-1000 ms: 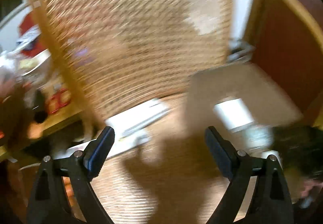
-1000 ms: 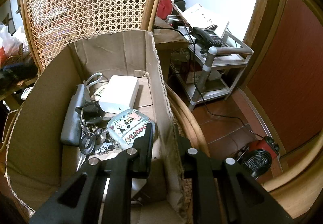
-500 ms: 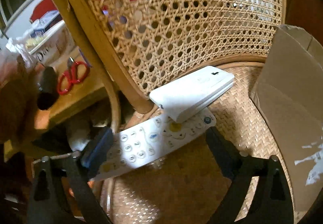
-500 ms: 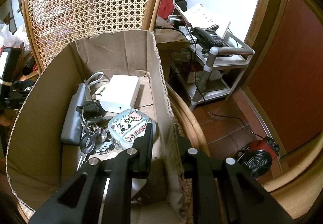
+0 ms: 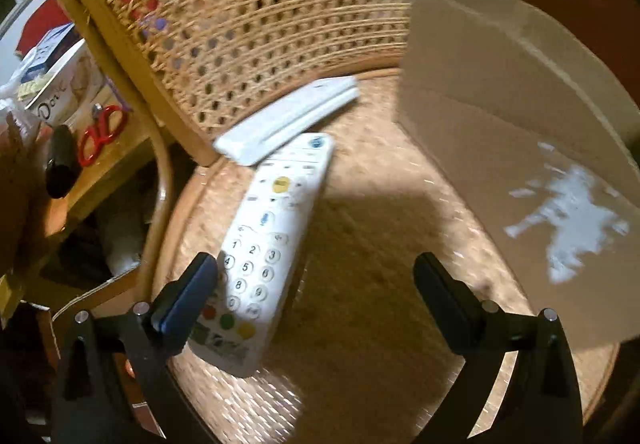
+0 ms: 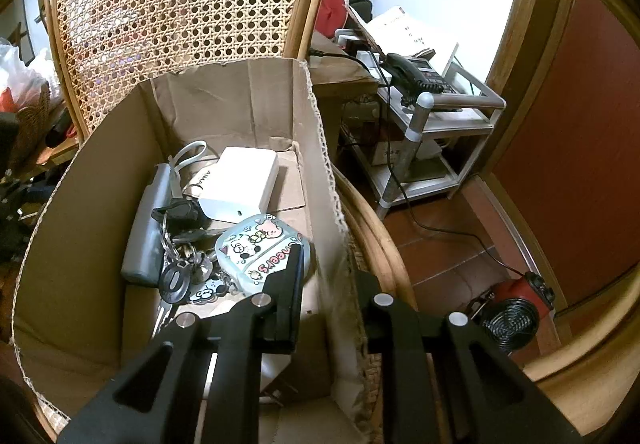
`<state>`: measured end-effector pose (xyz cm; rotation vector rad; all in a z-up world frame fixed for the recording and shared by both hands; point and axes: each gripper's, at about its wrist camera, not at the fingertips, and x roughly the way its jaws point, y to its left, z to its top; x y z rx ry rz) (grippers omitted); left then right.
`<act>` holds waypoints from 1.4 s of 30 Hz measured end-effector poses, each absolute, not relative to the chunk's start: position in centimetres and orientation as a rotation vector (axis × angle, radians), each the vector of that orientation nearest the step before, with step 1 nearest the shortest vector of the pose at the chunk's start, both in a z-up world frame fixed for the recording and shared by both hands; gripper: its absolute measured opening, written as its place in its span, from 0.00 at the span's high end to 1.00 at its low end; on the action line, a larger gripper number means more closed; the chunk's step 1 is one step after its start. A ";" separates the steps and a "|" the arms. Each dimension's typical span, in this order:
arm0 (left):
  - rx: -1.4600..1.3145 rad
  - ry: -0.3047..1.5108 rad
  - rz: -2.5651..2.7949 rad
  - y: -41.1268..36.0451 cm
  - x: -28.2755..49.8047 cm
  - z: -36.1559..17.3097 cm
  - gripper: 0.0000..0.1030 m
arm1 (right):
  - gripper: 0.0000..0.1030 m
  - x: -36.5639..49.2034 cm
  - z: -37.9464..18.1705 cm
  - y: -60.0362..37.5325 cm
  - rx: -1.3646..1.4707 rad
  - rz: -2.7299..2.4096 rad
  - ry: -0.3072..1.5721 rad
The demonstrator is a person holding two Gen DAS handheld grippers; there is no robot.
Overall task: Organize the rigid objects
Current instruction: 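Move the left gripper to the white remote and grasp it, then carry the white remote over the cardboard box with the left gripper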
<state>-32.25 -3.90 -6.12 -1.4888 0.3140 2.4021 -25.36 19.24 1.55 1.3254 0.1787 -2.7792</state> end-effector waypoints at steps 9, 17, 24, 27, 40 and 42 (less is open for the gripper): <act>-1.483 0.370 2.479 -3.0 -34.0 -7.0 0.06 | 0.81 -25.4 1.6 19.3 1.325 -2.775 0.181; -1.463 0.213 2.411 -2.5 -33.0 -6.1 0.62 | 0.81 -25.3 1.6 19.5 1.325 -2.770 0.186; -1.301 0.056 2.409 -2.0 -31.1 -1.3 0.62 | 0.81 -25.4 1.7 19.5 1.325 -2.772 0.183; -1.208 -0.008 2.422 -2.1 -30.7 1.5 0.62 | 0.81 -25.3 1.6 19.6 1.325 -2.773 0.183; -0.923 -0.123 2.242 4.0 -28.4 9.5 0.73 | 0.81 -25.4 1.7 19.5 1.324 -2.773 0.183; -0.944 -0.101 2.224 5.6 -28.2 9.0 0.73 | 0.81 -25.4 1.7 19.6 1.325 -2.773 0.180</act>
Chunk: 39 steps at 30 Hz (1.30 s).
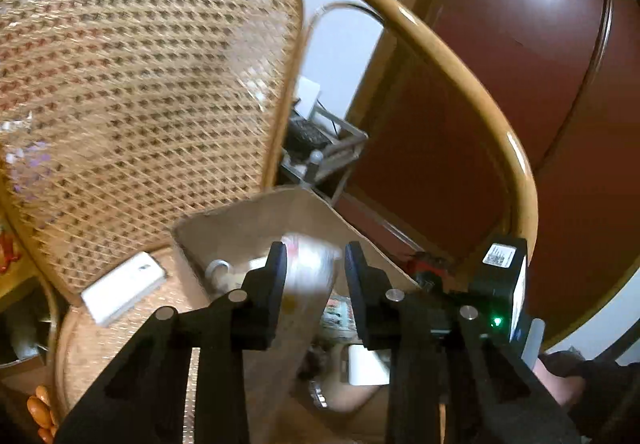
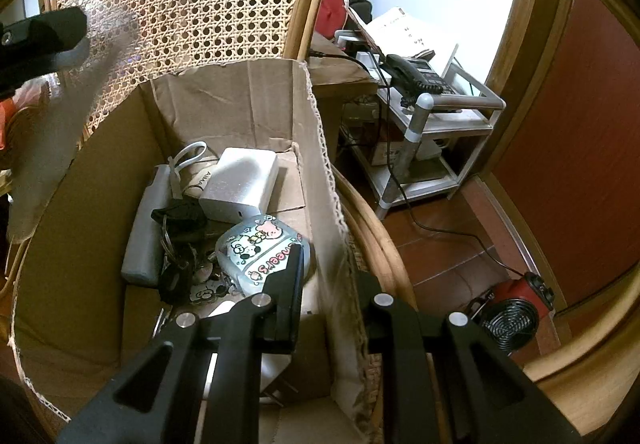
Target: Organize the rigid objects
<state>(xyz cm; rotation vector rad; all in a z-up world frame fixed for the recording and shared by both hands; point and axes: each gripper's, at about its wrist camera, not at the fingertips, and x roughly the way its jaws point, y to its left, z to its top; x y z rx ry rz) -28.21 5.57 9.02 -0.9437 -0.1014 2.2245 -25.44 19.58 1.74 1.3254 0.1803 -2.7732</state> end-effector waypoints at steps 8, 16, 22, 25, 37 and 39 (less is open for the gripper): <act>-1.011 0.074 2.230 9.4 -27.0 5.8 0.73 | 0.81 -25.4 2.1 19.4 1.324 -2.772 0.188; -0.979 0.179 2.252 10.1 -26.9 4.2 0.68 | 0.80 -25.3 2.1 19.3 1.324 -2.772 0.186; -0.959 0.294 2.227 11.5 -27.8 2.0 0.39 | 0.80 -25.3 2.2 19.3 1.322 -2.775 0.186; -0.965 0.386 2.244 12.8 -27.6 1.4 0.35 | 0.80 -25.3 2.1 19.3 1.320 -2.772 0.185; -0.966 0.431 2.239 13.6 -27.5 1.3 0.31 | 0.80 -25.4 2.0 19.5 1.323 -2.772 0.174; -0.933 0.461 2.267 13.7 -27.1 1.6 0.25 | 0.80 -25.5 2.0 19.5 1.324 -2.770 0.174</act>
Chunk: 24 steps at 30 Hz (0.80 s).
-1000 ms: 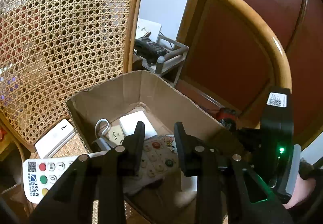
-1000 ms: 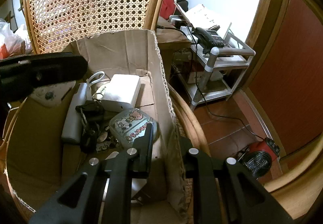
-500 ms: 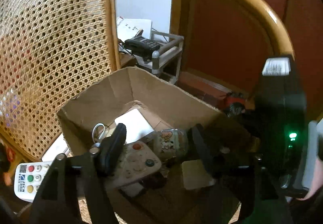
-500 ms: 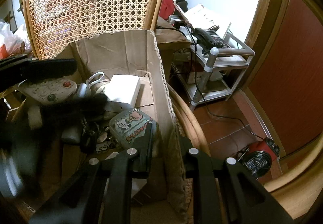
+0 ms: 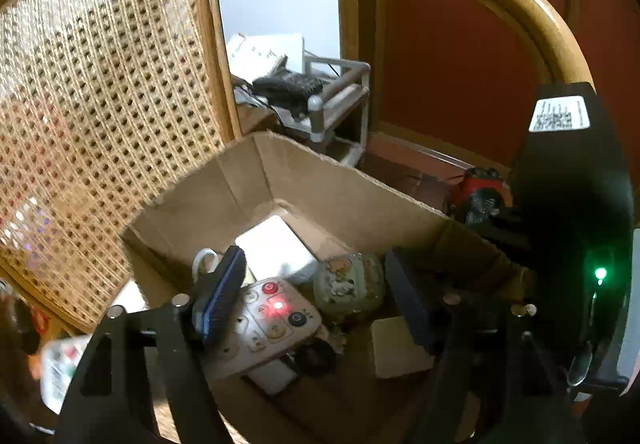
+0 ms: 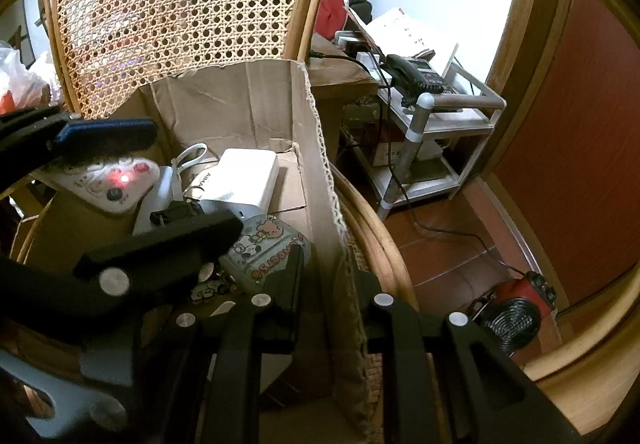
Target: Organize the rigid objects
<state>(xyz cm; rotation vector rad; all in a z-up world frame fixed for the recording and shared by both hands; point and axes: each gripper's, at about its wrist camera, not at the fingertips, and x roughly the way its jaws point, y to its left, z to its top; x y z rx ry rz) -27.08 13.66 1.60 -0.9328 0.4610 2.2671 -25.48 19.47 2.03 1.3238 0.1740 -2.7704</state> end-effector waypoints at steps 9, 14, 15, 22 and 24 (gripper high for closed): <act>-0.856 0.497 2.359 12.5 -26.5 2.8 0.07 | 0.80 -25.3 2.0 19.3 1.323 -2.770 0.173; -0.845 0.424 2.359 10.7 -26.7 3.7 0.07 | 0.80 -25.3 1.9 19.4 1.324 -2.769 0.175; -0.831 0.399 2.357 10.1 -26.6 4.2 0.07 | 0.80 -25.3 1.9 19.3 1.323 -2.769 0.175; -0.890 0.354 2.428 4.4 -27.9 5.2 0.00 | 0.80 -25.3 2.0 19.2 1.323 -2.769 0.175; -0.975 0.382 2.454 2.9 -28.4 3.6 0.00 | 0.80 -25.3 1.9 19.3 1.323 -2.769 0.175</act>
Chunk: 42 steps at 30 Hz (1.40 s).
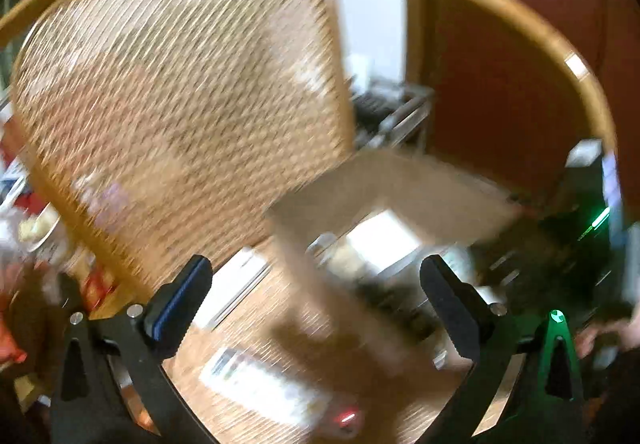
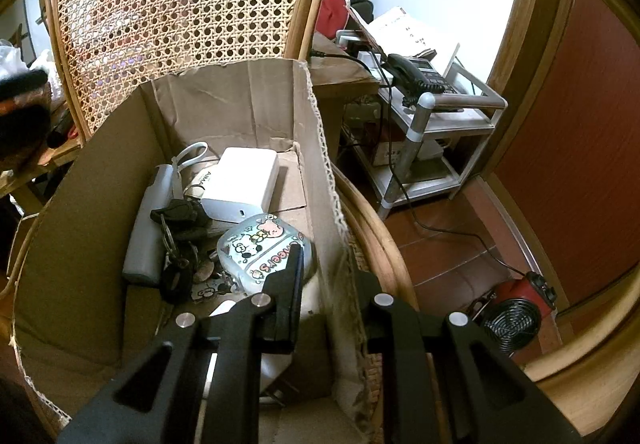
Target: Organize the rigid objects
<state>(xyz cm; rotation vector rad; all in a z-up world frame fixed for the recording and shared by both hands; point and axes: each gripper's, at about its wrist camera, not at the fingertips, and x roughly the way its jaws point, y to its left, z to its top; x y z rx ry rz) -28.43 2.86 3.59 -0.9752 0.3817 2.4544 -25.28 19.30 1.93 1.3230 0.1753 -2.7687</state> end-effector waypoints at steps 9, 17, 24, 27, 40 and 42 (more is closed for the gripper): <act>-1.451 0.182 2.501 -3.3 -29.9 -4.3 0.01 | 0.80 -25.2 1.9 19.2 1.324 -2.775 0.171; -1.550 0.271 2.470 -1.8 -30.4 -7.8 0.01 | 0.80 -25.2 1.9 19.2 1.324 -2.773 0.172; -1.516 0.155 2.497 -1.3 -30.7 -8.0 0.40 | 0.80 -25.1 1.9 19.2 1.324 -2.774 0.172; -1.495 0.060 2.479 -1.5 -30.8 -7.2 0.62 | 0.80 -25.1 1.9 19.2 1.324 -2.775 0.171; -1.181 -0.120 2.474 -2.4 -31.4 0.6 0.62 | 0.84 -25.2 2.0 19.2 1.317 -2.794 0.164; -1.079 -0.163 2.464 -2.3 -31.4 2.9 0.62 | 0.84 -25.2 2.0 19.2 1.314 -2.797 0.162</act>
